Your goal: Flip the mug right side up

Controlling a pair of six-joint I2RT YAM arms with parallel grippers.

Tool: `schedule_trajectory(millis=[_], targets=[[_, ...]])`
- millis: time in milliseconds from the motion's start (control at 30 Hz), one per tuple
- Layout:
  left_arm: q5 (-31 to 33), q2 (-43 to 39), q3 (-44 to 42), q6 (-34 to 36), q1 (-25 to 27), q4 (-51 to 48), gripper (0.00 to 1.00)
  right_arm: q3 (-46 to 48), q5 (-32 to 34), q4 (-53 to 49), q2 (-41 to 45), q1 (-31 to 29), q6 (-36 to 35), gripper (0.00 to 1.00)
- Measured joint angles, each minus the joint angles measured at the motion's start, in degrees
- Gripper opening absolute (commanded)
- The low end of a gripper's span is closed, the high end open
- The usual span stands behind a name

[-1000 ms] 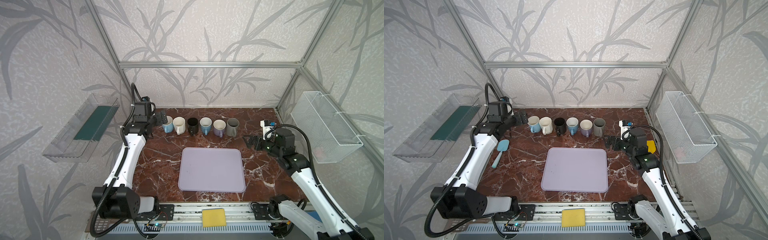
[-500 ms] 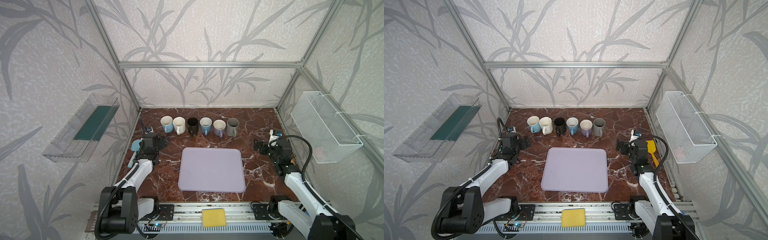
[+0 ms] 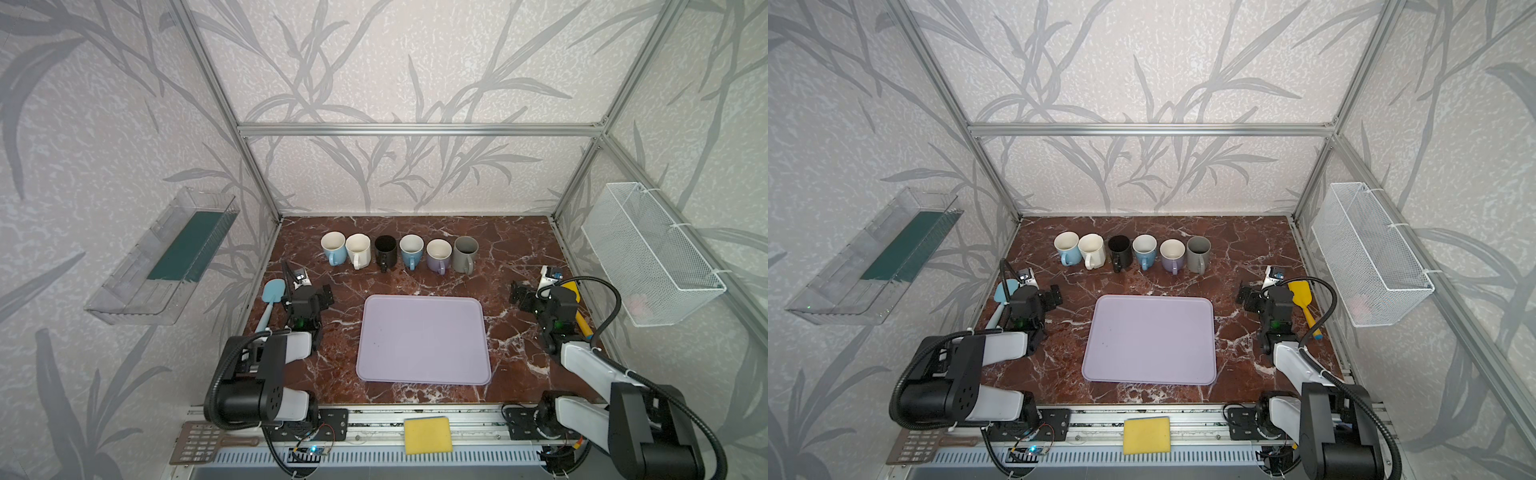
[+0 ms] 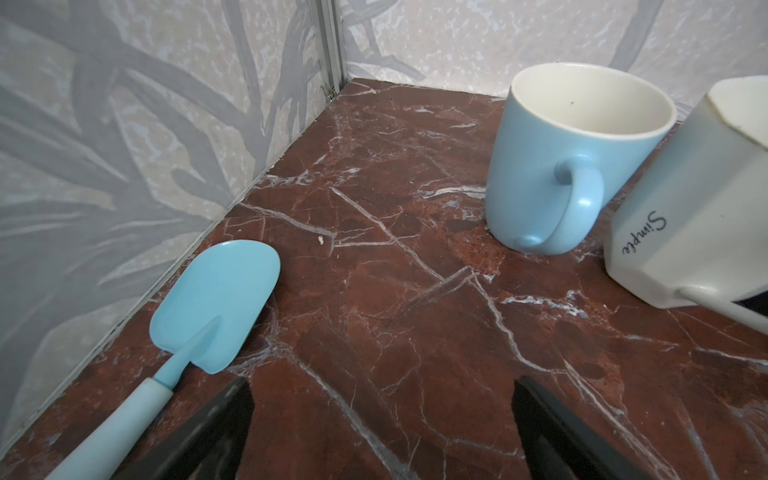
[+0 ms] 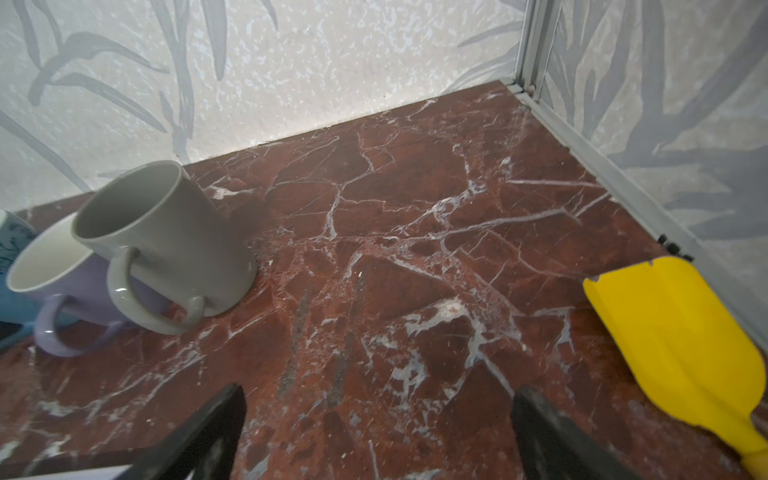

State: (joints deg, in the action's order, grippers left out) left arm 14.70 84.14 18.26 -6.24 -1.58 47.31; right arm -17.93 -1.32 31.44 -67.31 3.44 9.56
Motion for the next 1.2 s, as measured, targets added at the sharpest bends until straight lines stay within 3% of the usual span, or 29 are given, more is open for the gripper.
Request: schedule_trajectory(millis=[100,267,367,500,667,1200], targets=[[-1.2,5.0,0.0,0.3,-0.1,6.0,0.99,0.1,-1.8,5.7,-5.6,0.3,-2.9,0.99],[-1.9,5.6,0.3,0.3,-0.1,7.8,0.99,0.0,-8.6,16.6,-16.9,0.0,-6.2,0.99],[-2.1,5.6,0.5,0.3,-0.1,8.3,0.99,-0.8,-10.5,19.5,-22.7,-3.5,-10.1,0.99],[-2.1,5.6,0.6,0.3,-0.1,8.4,0.99,-2.3,-12.1,18.4,-22.3,-5.6,-13.0,0.99],[-2.0,5.6,0.8,0.3,-0.1,8.5,0.99,-2.6,-10.1,21.1,-22.4,-5.5,-13.1,0.99],[-1.9,5.6,0.8,0.7,0.0,8.5,0.99,-4.5,-7.7,16.7,-22.3,-5.7,-13.7,0.99]])
